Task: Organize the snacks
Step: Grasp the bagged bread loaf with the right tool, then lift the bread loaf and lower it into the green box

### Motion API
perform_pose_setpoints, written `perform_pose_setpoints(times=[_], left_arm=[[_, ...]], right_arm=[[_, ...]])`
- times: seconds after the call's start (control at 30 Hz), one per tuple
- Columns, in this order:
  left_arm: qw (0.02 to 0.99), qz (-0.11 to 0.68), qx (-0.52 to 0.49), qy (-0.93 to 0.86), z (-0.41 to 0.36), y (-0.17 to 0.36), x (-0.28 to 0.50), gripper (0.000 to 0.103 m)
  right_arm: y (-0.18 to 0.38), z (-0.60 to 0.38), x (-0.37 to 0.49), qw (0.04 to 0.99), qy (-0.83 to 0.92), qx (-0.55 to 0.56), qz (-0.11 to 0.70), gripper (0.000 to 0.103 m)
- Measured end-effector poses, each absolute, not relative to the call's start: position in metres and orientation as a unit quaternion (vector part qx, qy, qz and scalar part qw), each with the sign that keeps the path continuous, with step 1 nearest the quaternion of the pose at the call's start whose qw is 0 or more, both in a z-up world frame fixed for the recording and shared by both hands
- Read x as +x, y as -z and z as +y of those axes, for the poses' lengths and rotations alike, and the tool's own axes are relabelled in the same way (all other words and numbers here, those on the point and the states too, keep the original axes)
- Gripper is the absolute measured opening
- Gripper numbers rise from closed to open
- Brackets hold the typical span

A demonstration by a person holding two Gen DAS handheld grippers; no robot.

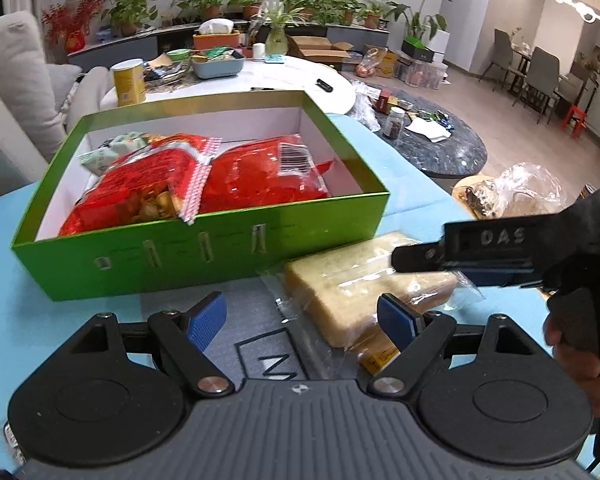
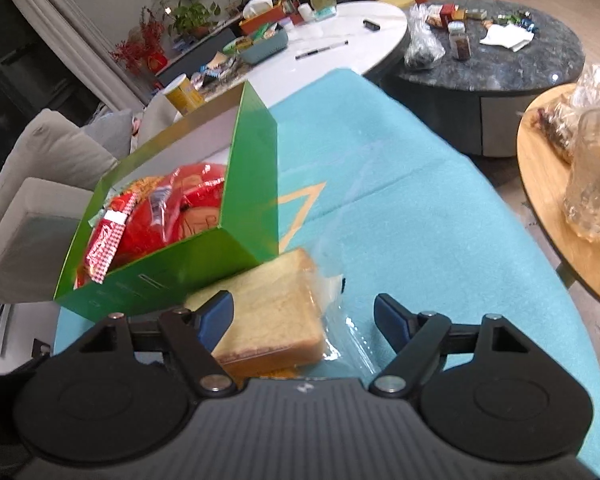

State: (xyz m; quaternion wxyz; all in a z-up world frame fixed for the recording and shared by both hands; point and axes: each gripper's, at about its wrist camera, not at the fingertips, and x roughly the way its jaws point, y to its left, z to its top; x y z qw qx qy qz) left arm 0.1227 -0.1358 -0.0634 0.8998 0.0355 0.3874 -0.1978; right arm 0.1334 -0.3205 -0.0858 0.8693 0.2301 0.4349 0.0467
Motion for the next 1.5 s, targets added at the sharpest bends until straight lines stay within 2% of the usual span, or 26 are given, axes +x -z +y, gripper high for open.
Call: perform_pose_setpoints(times=[0.2, 0.23, 0.3, 0.47, 0.53, 0.7, 0.83, 1.1, 1.4, 1.5], left_arm=[[0.886, 0.401, 0.040, 0.229, -0.150, 0.077, 0.130, 0.079], [0.884, 0.402, 0.037, 0.237, -0.150, 0.078, 0.130, 0.074], [0.884, 0.400, 0.038, 0.240, -0.150, 0.077, 0.126, 0.073], [0.880, 0.388, 0.036, 0.272, -0.144, 0.067, 0.109, 0.061], [0.876, 0.385, 0.023, 0.291, -0.141, 0.061, 0.101, 0.060], [0.892, 0.362, 0.060, 0.264, -0.134, 0.053, 0.082, 0.065], [0.904, 0.366, 0.042, 0.215, -0.112, 0.054, 0.085, 0.077], [0.915, 0.370, 0.006, 0.161, -0.079, 0.053, 0.111, 0.078], [0.892, 0.405, 0.016, 0.201, -0.091, 0.078, 0.124, 0.078], [0.885, 0.411, 0.009, 0.217, -0.093, 0.088, 0.123, 0.084]], right_arm=[[0.089, -0.315, 0.135, 0.864, -0.074, 0.235, 0.440, 0.063], [0.089, -0.314, 0.135, 0.862, -0.081, 0.238, 0.440, 0.060], [0.087, -0.312, 0.132, 0.859, -0.090, 0.241, 0.441, 0.058], [0.081, -0.304, 0.122, 0.860, -0.101, 0.242, 0.439, 0.058], [0.075, -0.296, 0.116, 0.858, -0.123, 0.246, 0.435, 0.058], [0.058, -0.272, 0.104, 0.870, -0.137, 0.208, 0.425, 0.058], [0.063, -0.269, 0.101, 0.879, -0.096, 0.175, 0.432, 0.058], [0.065, -0.286, 0.101, 0.866, -0.091, 0.232, 0.433, 0.058], [0.073, -0.275, 0.115, 0.854, -0.102, 0.244, 0.449, 0.063], [0.076, -0.271, 0.120, 0.852, -0.103, 0.238, 0.454, 0.063]])
